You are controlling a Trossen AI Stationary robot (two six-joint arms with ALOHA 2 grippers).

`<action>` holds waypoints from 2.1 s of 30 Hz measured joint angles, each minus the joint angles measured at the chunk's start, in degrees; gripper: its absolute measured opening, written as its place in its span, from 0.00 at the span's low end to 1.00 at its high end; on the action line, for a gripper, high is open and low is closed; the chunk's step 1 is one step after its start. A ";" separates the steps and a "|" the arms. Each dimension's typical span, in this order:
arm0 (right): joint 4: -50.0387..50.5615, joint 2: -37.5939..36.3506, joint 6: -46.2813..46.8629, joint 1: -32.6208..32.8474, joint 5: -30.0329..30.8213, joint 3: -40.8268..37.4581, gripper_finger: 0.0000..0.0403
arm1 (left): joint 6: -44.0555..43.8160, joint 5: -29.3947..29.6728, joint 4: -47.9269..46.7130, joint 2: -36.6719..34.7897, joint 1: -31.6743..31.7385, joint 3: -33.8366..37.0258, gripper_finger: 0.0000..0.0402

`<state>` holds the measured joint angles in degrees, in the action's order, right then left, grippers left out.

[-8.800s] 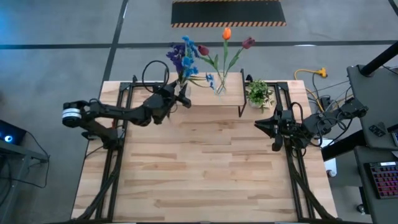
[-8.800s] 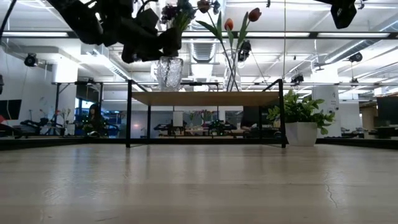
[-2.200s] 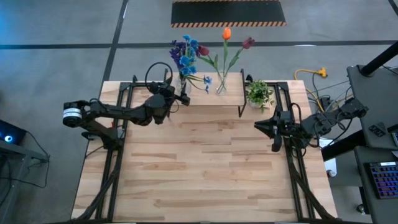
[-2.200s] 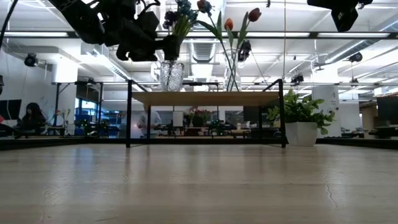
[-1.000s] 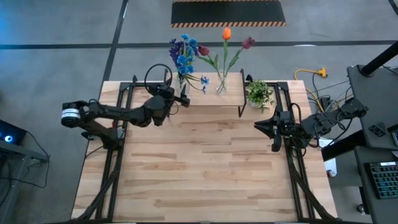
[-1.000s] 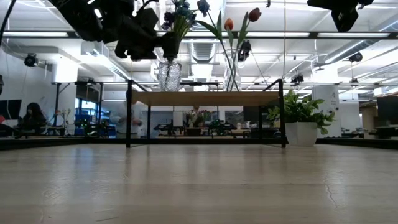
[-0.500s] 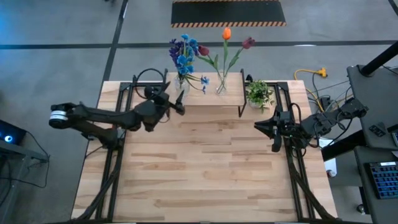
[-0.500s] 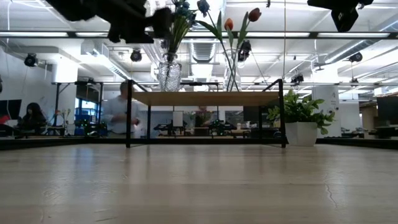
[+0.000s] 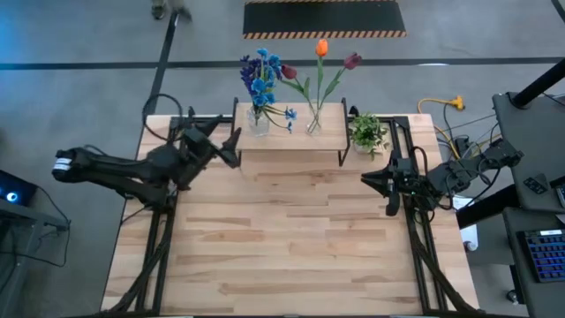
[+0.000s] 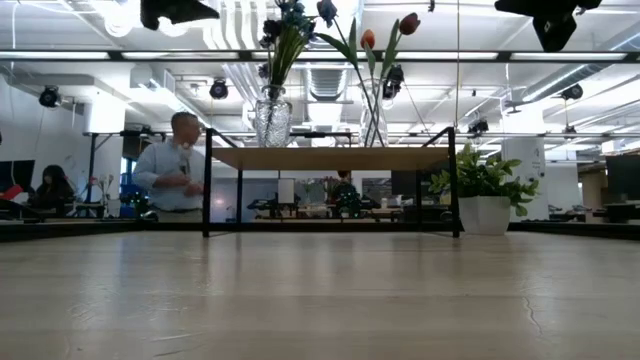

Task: Pick and place flowers into a vace then onto a shelf
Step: Return to Home Position

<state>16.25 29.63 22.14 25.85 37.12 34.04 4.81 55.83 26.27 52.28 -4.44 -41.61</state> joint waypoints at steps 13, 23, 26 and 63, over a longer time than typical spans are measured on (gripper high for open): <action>0.28 -0.02 -0.31 0.00 0.11 2.55 0.14 | -0.93 -17.81 -5.62 -5.41 -7.03 0.16 0.80; 8.66 -0.87 -13.55 0.00 -6.71 11.58 0.14 | -8.98 -25.69 -18.49 -6.54 -7.03 1.91 0.80; 14.53 -2.92 -11.98 -0.04 -6.67 12.80 0.14 | -8.80 -25.75 -18.30 -9.23 -6.99 4.30 0.80; -2.33 -29.61 -13.49 -0.04 -14.56 -15.41 0.14 | -1.95 -32.86 -2.77 -49.82 -6.81 41.01 0.80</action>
<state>13.92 0.02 8.64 25.81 22.57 18.64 2.87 22.97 23.50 2.47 -11.25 -0.60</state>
